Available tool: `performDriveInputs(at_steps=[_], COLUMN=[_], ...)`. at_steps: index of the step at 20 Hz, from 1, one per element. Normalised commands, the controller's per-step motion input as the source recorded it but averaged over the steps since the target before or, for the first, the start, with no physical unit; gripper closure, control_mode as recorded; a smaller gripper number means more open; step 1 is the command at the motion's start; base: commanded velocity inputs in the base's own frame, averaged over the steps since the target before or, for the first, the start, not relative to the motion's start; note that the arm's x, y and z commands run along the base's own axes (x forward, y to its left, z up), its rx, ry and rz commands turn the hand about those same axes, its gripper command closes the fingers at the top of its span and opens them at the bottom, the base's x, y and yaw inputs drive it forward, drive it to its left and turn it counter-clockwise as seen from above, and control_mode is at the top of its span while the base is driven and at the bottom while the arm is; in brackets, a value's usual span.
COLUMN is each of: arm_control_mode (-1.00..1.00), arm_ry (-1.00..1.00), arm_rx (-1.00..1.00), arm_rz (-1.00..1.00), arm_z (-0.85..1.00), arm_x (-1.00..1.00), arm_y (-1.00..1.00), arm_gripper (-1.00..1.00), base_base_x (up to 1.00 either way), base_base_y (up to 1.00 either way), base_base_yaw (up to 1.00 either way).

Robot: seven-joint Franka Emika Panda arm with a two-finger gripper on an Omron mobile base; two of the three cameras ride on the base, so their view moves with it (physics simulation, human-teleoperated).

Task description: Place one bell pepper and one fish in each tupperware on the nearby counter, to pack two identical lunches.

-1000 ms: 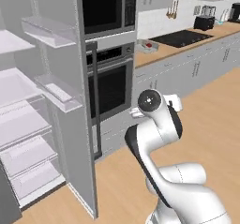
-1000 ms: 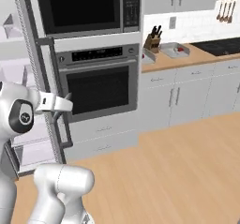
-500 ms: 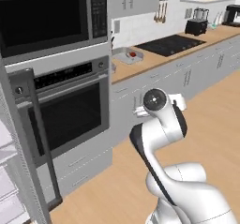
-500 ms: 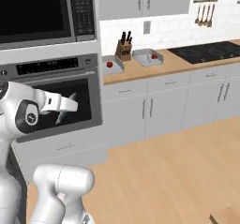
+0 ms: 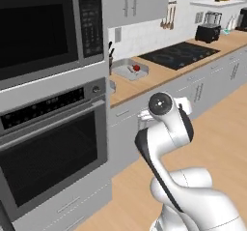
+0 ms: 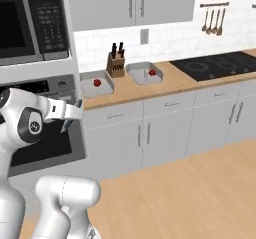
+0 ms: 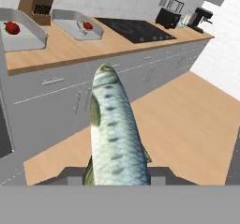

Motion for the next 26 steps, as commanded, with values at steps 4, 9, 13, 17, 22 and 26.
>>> performDriveInputs(at_steps=[4,9,13,17,22,26], arm_control_mode=[1.00,1.00,1.00,1.00,1.00,1.00], arm_ry=[0.00,0.00,0.00,0.00,0.00,0.00], arm_rx=[0.00,0.00,0.00,0.00,0.00,0.00], arm_rz=[0.00,0.00,0.00,0.00,0.00,0.00], arm_z=[0.00,0.00,0.00,0.00,0.00,0.00], arm_x=[0.00,0.00,0.00,0.00,0.00,0.00], arm_y=[0.00,0.00,0.00,0.00,0.00,0.00], arm_gripper=[1.00,1.00,1.00,1.00,1.00,1.00], base_base_x=[1.00,0.90,0.44,0.13,0.13,0.84], base_base_y=[-0.44,-0.63,-0.37,-0.05,-0.04,-0.02], base_base_yaw=[0.08,0.27,0.51,0.47,0.06,0.00])
